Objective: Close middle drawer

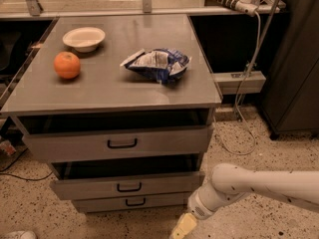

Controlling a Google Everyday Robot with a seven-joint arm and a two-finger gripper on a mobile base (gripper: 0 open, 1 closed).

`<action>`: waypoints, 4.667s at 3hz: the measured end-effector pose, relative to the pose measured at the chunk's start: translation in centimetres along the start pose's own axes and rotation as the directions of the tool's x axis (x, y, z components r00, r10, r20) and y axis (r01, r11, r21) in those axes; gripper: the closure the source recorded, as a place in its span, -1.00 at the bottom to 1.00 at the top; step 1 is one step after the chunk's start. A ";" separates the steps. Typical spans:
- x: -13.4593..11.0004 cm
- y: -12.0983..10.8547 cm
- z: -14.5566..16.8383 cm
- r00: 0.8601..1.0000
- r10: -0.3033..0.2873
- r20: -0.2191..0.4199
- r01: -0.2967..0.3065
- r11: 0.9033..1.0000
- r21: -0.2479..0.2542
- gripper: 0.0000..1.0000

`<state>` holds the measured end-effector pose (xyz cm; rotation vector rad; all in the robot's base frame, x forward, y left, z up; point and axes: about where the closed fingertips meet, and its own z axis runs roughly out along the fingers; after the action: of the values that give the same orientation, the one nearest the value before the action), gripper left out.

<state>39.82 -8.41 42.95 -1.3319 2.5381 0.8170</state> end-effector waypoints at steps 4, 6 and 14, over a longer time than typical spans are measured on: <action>-1.0 -0.7 0.4 1.000 -0.013 -0.004 0.013 1.000 0.017 0.76; -3.2 -2.8 0.9 0.999 -0.033 -0.002 0.033 0.998 0.059 1.00; -8.2 -7.4 0.0 0.995 -0.090 -0.044 0.096 0.982 0.165 -0.31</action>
Offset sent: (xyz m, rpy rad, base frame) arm 0.0000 0.0000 0.0000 0.0000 0.0000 0.0000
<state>50.59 -5.88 43.15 -1.4107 2.4866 0.5541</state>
